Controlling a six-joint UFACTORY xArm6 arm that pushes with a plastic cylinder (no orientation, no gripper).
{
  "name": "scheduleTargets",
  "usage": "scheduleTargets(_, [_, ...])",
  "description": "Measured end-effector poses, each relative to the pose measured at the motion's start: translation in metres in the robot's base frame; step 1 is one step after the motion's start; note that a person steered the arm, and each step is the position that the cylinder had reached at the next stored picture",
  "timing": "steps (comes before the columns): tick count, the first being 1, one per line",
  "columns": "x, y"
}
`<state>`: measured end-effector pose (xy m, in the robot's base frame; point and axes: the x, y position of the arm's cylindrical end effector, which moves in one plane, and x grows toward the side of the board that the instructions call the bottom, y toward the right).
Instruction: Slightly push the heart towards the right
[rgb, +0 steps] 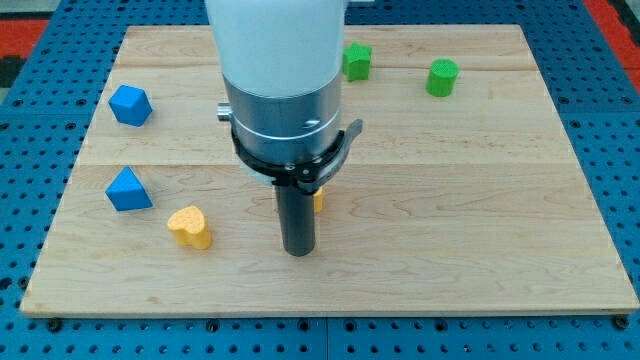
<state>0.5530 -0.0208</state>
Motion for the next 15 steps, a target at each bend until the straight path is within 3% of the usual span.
scheduleTargets(2, [-0.033, -0.020])
scheduleTargets(3, [0.018, -0.017])
scheduleTargets(4, [0.006, -0.031])
scheduleTargets(5, [0.015, -0.004])
scheduleTargets(8, [-0.002, 0.305])
scheduleTargets(9, [-0.002, 0.311])
scheduleTargets(10, [0.002, 0.297])
scheduleTargets(11, [0.042, 0.209])
scheduleTargets(13, [0.066, 0.160])
scheduleTargets(15, [0.059, -0.047])
